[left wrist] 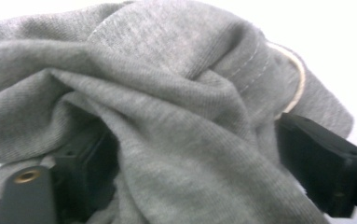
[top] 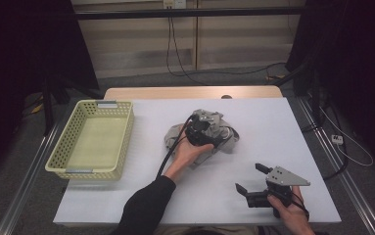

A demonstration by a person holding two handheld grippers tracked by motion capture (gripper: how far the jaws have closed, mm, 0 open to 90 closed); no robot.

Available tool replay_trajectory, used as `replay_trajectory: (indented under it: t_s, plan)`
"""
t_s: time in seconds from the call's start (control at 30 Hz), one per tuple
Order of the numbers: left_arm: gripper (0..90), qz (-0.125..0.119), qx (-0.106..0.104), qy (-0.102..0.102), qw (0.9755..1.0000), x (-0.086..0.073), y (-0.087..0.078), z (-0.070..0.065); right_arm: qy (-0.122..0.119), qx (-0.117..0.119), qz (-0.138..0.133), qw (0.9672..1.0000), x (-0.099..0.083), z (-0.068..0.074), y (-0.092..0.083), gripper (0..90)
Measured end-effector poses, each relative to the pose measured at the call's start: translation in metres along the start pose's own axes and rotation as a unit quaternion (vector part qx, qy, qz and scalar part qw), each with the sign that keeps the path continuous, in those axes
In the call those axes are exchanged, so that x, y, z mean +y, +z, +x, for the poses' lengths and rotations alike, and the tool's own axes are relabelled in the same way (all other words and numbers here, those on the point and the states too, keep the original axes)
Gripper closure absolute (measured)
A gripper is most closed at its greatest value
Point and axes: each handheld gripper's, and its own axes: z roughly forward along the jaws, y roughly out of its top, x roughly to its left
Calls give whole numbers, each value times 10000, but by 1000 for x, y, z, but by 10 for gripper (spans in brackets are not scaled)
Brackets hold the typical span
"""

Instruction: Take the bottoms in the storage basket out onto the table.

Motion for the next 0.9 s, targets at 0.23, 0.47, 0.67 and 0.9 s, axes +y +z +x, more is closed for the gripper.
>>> replay_trajectory:
  t_s: [0.23,0.47,0.67,0.9]
  plan:
    - [86,-184,-83,-8,9998,-1,-7,0,-4,6,-1,10000,0,0,0,24]
    - [68,-272,74,78,9996,0,-16,-3,-1,-3,1,10000,0,0,0,25]
    - [69,-352,206,100,9991,-2,-25,-6,12,-13,-6,10000,0,0,0,25]
    - [79,-545,281,189,9979,1,-35,-9,43,-2,-10,10000,-1,-2,-1,25]
